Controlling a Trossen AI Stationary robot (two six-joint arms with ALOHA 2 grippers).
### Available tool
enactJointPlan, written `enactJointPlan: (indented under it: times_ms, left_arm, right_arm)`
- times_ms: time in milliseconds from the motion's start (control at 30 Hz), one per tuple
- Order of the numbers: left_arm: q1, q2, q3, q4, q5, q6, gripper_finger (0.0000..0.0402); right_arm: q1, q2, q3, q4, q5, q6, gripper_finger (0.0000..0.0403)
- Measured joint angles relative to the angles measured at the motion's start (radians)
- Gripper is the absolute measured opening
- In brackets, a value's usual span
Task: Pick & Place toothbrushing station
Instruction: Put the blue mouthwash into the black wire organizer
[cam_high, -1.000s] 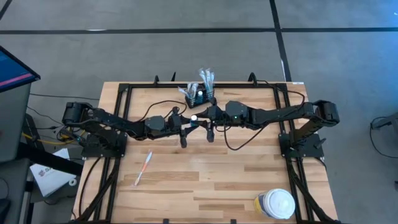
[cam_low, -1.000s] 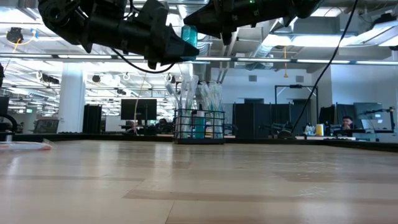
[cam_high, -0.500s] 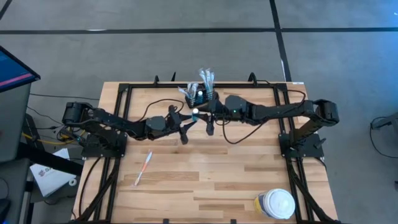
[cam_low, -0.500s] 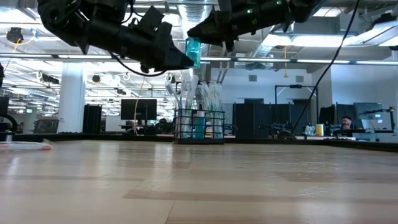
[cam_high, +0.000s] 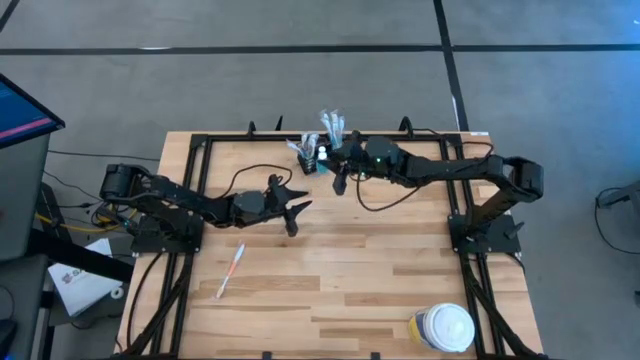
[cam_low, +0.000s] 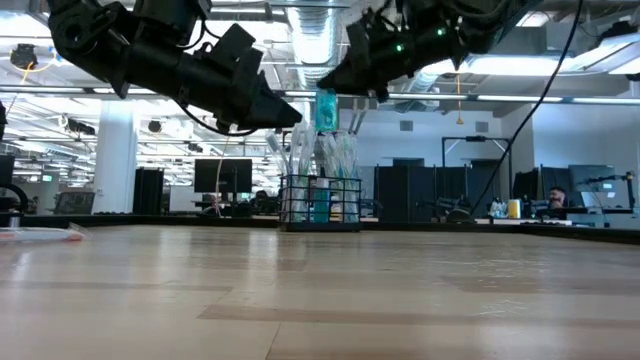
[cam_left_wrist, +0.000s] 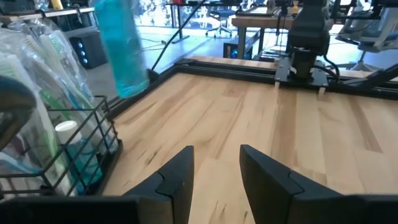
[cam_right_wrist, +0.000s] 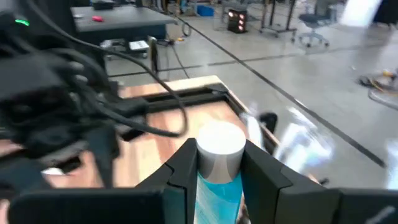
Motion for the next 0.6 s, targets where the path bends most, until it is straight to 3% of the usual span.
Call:
enactJointPlan:
  times_ms: [333, 600]
  left_arm:
    - [-0.002, 0.0, 0.0, 0.024, 0.003, 0.002, 0.0121]
    - [-0.002, 0.0, 0.0, 0.025, 0.004, 0.003, 0.0121]
  right_arm:
    - [-0.089, 0.006, -0.025, 0.048, 0.002, 0.034, 0.0082]
    - [-0.126, 0.139, -0.025, 0.169, 0.0, 0.05, 0.0082]
